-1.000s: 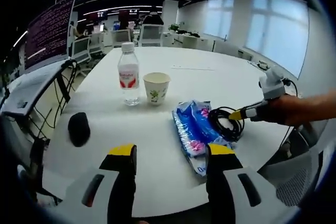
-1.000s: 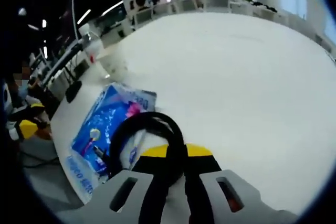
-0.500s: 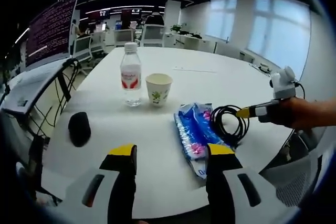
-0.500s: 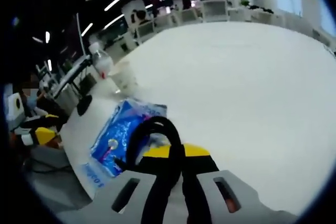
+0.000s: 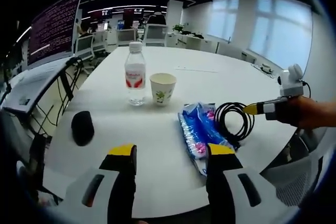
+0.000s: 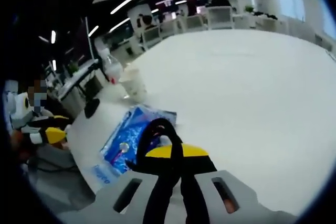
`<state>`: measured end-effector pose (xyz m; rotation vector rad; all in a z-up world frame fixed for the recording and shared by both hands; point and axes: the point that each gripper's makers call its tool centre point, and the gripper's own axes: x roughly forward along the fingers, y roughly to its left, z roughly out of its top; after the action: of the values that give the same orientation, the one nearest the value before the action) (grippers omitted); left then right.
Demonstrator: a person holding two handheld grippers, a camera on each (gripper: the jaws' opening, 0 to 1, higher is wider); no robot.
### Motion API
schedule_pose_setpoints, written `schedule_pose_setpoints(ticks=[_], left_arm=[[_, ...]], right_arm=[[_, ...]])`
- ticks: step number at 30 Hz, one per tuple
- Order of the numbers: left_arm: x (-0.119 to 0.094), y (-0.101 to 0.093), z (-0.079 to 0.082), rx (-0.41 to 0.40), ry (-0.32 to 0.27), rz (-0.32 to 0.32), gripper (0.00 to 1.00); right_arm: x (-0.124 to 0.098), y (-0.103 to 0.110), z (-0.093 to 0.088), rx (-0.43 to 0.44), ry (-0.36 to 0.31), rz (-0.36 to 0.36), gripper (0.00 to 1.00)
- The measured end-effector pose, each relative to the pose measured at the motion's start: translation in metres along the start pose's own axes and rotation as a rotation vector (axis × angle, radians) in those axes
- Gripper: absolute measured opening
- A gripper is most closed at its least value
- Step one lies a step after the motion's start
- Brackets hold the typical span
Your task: Arrange the tabletop items into an orderly group along one side of the table until the central work area is clear of visible clutter.
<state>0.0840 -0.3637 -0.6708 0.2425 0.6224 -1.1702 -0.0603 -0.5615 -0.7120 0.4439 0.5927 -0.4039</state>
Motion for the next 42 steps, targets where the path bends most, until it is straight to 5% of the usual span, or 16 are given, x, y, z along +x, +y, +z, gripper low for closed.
schedule_pose_setpoints(ticks=[22,42], left_arm=[[0.0,-0.001,0.0,-0.001,0.0,0.003,0.52],[-0.002,-0.001,0.001,0.001,-0.005,0.0,0.52]], right_arm=[[-0.024,0.025,0.015,-0.116,-0.06,0.041,0.0],[-0.046,0.031,0.042,-0.124,-0.127,0.058,0.0]])
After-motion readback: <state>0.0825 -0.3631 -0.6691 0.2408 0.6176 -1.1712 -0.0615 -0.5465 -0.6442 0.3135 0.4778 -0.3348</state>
